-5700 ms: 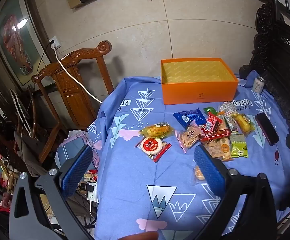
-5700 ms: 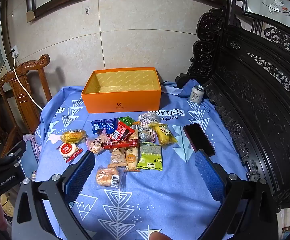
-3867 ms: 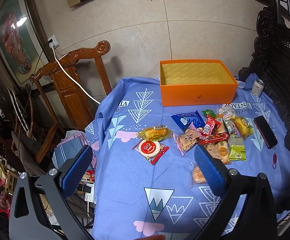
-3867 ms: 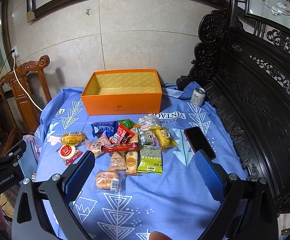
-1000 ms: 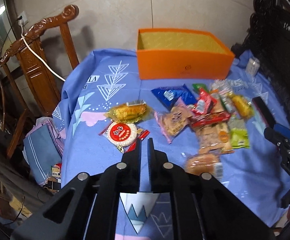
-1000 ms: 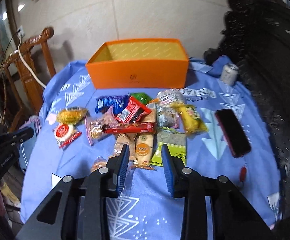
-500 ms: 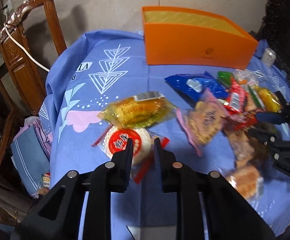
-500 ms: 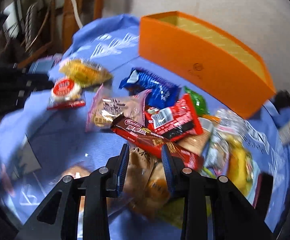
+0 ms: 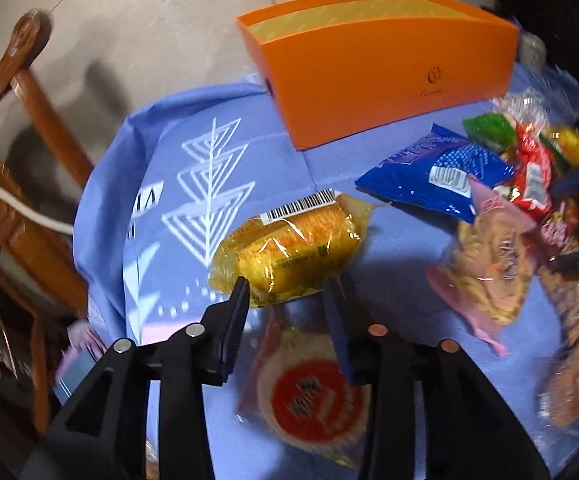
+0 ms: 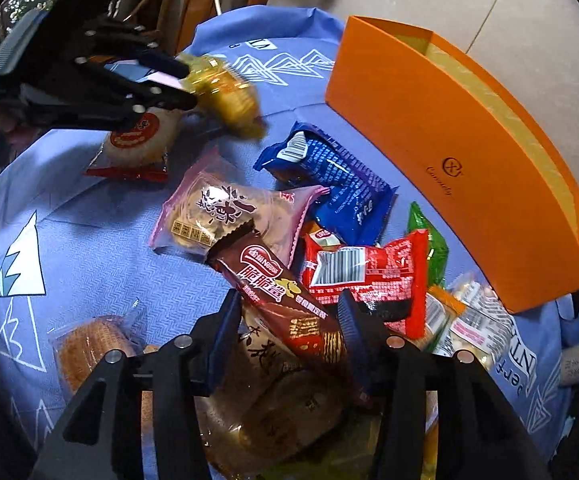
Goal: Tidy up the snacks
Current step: 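Grasp the yellow bread bag with the left tool while the right tool grasps the brown chocolate bar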
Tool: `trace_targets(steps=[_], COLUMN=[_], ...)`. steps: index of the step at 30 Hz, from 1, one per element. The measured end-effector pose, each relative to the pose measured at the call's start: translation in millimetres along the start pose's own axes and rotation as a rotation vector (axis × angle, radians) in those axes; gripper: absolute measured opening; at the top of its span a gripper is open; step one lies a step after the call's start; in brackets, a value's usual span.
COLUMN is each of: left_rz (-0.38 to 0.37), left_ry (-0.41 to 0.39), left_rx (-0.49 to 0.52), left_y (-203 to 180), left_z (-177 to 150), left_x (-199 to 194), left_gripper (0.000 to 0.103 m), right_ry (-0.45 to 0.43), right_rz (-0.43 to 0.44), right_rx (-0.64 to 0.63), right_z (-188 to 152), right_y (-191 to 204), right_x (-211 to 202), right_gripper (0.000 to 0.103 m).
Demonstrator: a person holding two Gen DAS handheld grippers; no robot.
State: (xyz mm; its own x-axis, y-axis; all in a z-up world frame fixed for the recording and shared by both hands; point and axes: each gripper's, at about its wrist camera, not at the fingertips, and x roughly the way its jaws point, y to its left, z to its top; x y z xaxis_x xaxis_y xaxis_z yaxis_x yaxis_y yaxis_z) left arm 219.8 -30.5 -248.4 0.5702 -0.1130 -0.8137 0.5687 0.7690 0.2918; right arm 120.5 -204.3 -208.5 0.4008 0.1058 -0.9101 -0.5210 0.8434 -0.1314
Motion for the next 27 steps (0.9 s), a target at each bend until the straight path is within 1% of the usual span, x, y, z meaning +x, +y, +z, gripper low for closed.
trace_targets(steps=[3,6,8,10,12,15,16,18,21,22,23,24,25,26,27], left_rz=[0.016,0.004,-0.010,-0.006,0.013,-0.036,-0.057,-0.074,-0.171,-0.168,-0.146,-0.137,-0.137,-0.160,-0.193], left_ry=[-0.012,-0.039,-0.061,-0.089,-0.102,-0.087,-0.077,-0.059,-0.012,-0.003,0.005,0.011,-0.018,0.001,0.017], left_rx=[0.047,0.083,0.109,0.154,0.192,0.223,0.250,0.307,0.400,0.429,0.469,0.489,0.483,0.463,0.420], left_y=[-2,0,2,3,3,3,1,-4,-10,-13,-18,-21,-19,-16,-11], left_z=[6,12,17,21,27,33,34,31,22,19,15,13,13,15,19], left_x=[3,-3,-9,-9,-5,6,9,12,14,18,24,29,31,35,38], left_gripper=[0.041,0.043,0.049,0.066,0.071,0.073,0.074,0.074,0.074,0.074,0.074,0.077,0.079,0.080,0.079], right_ry=[0.007,0.013,0.017,0.019,0.022,0.025,0.027,0.029,0.031,0.035,0.040,0.044,0.048,0.054,0.057], right_rz=[0.015,0.042,0.058,0.069,0.078,0.083,0.083,0.087,0.099,0.100,0.100,0.104,0.107,0.111,0.115], right_rx=[-0.023,-0.029,-0.023,-0.017,-0.012,-0.001,0.000,0.001,-0.009,-0.015,-0.021,-0.026,-0.033,-0.042,-0.049], right_z=[-2,-3,-3,-2,-1,1,1,1,-1,-2,-2,-2,0,1,1], right_y=[2,-1,-4,-6,-8,-11,-12,-13,-13,-13,-13,-14,-14,-13,-12], right_x=[-3,-5,-5,-5,-4,-2,-3,-6,-8,-6,-4,-3,-2,0,1], right_gripper=[0.050,0.049,0.049,0.048,0.046,0.046,0.045,0.045,0.045,0.045,0.045,0.045,0.045,0.045,0.045])
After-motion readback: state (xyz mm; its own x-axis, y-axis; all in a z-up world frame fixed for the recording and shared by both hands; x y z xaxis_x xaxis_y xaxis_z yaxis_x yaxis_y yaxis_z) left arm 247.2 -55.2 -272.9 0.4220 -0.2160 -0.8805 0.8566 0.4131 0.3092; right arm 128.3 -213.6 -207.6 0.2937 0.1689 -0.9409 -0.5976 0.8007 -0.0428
